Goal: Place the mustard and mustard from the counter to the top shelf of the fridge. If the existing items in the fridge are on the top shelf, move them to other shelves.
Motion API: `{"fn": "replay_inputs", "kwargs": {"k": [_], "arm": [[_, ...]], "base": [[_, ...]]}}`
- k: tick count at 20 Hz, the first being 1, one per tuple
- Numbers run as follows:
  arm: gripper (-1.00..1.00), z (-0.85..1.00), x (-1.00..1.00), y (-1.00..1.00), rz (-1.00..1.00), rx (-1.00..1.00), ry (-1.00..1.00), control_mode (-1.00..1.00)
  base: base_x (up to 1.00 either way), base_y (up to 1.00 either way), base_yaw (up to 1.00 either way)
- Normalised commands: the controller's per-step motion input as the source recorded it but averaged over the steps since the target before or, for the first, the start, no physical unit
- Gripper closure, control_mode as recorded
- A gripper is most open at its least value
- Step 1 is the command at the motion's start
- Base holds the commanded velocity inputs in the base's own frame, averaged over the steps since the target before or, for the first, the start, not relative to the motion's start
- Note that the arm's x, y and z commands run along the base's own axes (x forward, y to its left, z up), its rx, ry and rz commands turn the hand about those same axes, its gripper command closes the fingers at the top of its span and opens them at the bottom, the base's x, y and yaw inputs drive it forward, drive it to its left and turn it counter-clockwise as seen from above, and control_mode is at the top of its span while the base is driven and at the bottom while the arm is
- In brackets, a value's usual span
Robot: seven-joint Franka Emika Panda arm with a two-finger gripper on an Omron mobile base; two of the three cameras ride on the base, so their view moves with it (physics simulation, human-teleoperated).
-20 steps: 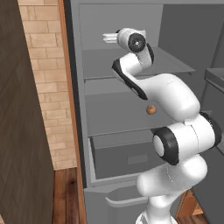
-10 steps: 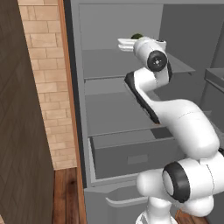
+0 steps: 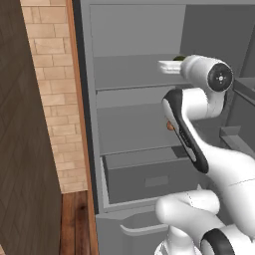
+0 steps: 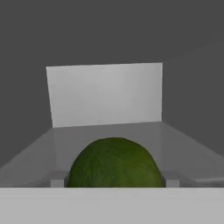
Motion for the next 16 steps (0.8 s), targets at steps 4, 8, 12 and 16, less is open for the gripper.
{"fn": "replay_inputs", "kwargs": {"k": [4,8,12,16], "arm": [[1.00,-0.32,-1.00,-0.14,0.00,0.00,0.70,-1.00],[1.00,-0.96,-1.00,0.02,0.01,-0.07,0.77,-1.00],[1.00,-1.00,-0.67,0.56,0.00,-0.06,0.56,-1.00],[1.00,-1.00,0.08,0.39,-0.02,0.06,0.06,-1.00]], "base": [[0.00,0.00,0.00],[0.00,0.00,0.00],[0.00,0.00,0.00],[0.00,0.00,0.00]]}}
